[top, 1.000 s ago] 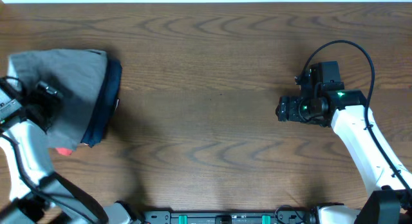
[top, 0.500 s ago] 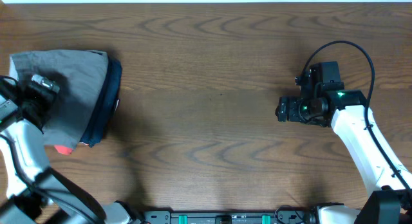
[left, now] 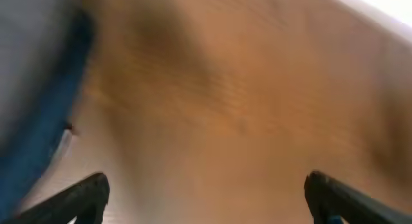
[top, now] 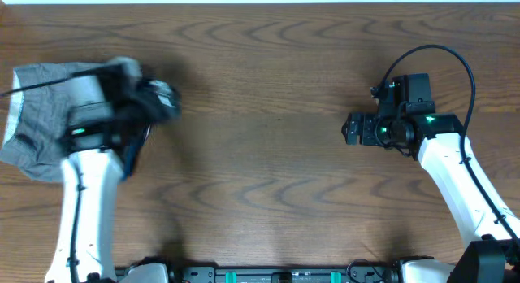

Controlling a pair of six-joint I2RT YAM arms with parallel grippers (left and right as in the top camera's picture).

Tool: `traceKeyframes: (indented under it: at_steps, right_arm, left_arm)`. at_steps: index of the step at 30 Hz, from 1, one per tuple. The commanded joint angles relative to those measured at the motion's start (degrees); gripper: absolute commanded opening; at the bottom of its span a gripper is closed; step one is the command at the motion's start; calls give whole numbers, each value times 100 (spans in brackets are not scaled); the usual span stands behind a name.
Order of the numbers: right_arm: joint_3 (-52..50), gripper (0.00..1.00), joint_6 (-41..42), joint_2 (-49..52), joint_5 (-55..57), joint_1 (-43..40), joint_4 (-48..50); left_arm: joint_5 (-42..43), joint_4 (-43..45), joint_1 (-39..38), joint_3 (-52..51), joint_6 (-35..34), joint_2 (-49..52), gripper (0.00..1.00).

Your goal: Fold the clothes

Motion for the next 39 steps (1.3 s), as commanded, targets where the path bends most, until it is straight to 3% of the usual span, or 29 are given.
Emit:
traceKeyframes:
  at_steps: [1, 7, 10, 16, 25, 31, 39]
  right_arm:
    - [50, 99, -142, -37, -245, -256, -280]
    - [50, 99, -7, -146, -352, -632, -1467]
    - [50, 99, -9, -437, -337, -706, -1698]
    - [-179, 99, 317, -1805, 369, -678, -1534]
    - [-1526, 99, 317, -4931, 852, -389, -181]
    - [-1711, 99, 317, -5838, 850, -389, -442]
    - [-1714, 99, 315, -5893, 850, -389, -1123]
  left_arm:
    - [-946, -654, -815, 63, 437, 2, 98]
    - [-1088, -2769, -1346, 61, 393, -96, 98]
    - [-1091, -3174, -1346, 26, 393, -466, 98]
    - [-1174, -3069, -1346, -319, 177, -2463, 98]
    - [-1834, -2210, -1346, -964, 177, -5794, 98]
    - [-1836, -2020, -1346, -957, 179, -6579, 98]
    - [-1836, -2020, -1346, -957, 179, -6623, 98]
